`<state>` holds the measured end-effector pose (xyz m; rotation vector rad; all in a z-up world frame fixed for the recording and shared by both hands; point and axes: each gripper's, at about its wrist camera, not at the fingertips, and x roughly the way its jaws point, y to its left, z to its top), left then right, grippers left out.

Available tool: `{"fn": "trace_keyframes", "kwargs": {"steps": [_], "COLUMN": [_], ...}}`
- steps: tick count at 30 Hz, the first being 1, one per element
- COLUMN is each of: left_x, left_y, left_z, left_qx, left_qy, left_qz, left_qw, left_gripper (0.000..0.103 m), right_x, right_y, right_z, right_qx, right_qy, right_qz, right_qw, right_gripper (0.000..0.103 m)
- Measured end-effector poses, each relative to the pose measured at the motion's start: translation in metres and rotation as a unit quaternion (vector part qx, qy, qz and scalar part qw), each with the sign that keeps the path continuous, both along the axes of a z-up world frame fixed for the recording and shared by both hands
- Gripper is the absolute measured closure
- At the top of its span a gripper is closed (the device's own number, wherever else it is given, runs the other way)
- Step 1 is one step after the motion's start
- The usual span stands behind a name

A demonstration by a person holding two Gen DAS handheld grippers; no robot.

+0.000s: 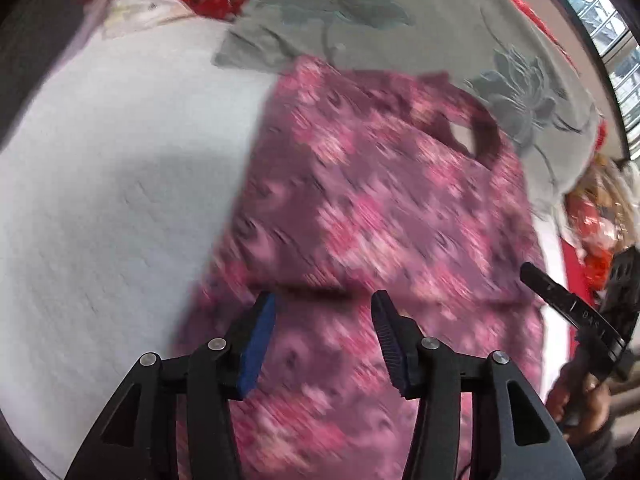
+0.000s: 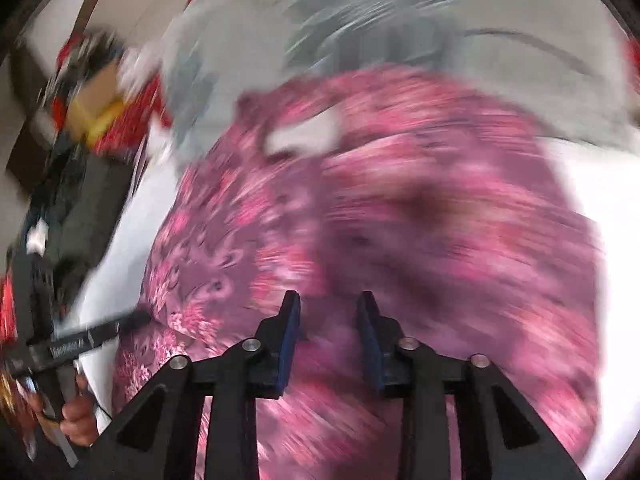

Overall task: Fold small clothes
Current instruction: 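Smooth the folded shirt with both grippers open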

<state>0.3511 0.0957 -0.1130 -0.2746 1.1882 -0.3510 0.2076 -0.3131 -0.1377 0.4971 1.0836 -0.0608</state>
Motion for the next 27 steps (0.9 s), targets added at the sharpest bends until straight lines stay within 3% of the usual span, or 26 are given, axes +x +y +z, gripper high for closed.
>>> {"fn": "trace_keyframes", "kwargs": {"steps": [2,4,5,7,9,12,19,27], "left_x": [-0.004,-0.013,-0.018,-0.031,-0.043,-0.065,-0.142,-0.214], "left_y": [-0.007,-0.018,-0.024,-0.024,-0.017,0.001,0.053,0.110], "left_z": [-0.009,-0.008,-0.006,-0.003,0.005,0.011,0.029,0.042], "left_qx": [0.020,0.058,0.071,0.063,0.048,0.043,0.058,0.029], "left_qy": [0.022,0.013,0.018,0.039,0.062,0.077,0.099,0.123], "left_qz": [-0.001,-0.006,-0.013,-0.020,-0.020,-0.013,-0.016,-0.013], "left_qw": [0.9996,0.9982,0.9972,0.9971,0.9967,0.9960,0.9932,0.9919], "left_gripper": [0.053,0.053,0.053,0.053,0.054,0.054,0.053,0.053], "right_x": [-0.024,-0.044,-0.049,-0.065,-0.077,-0.115,-0.203,-0.279], "right_y": [-0.023,-0.040,-0.040,-0.034,-0.025,-0.013,-0.010,-0.012], "right_z": [0.001,-0.021,-0.025,-0.012,-0.005,0.001,0.009,0.027], "right_qx": [0.009,0.029,0.030,0.006,0.005,-0.005,0.012,0.023], "right_qy": [0.004,0.064,0.084,0.077,0.096,0.120,0.112,0.097], "right_qz": [-0.040,-0.046,-0.039,-0.029,-0.013,0.015,0.016,-0.015], "right_qw": [0.999,0.996,0.995,0.997,0.995,0.993,0.994,0.995], "right_gripper": [0.058,0.071,0.072,0.070,0.059,0.058,0.054,0.052]}}
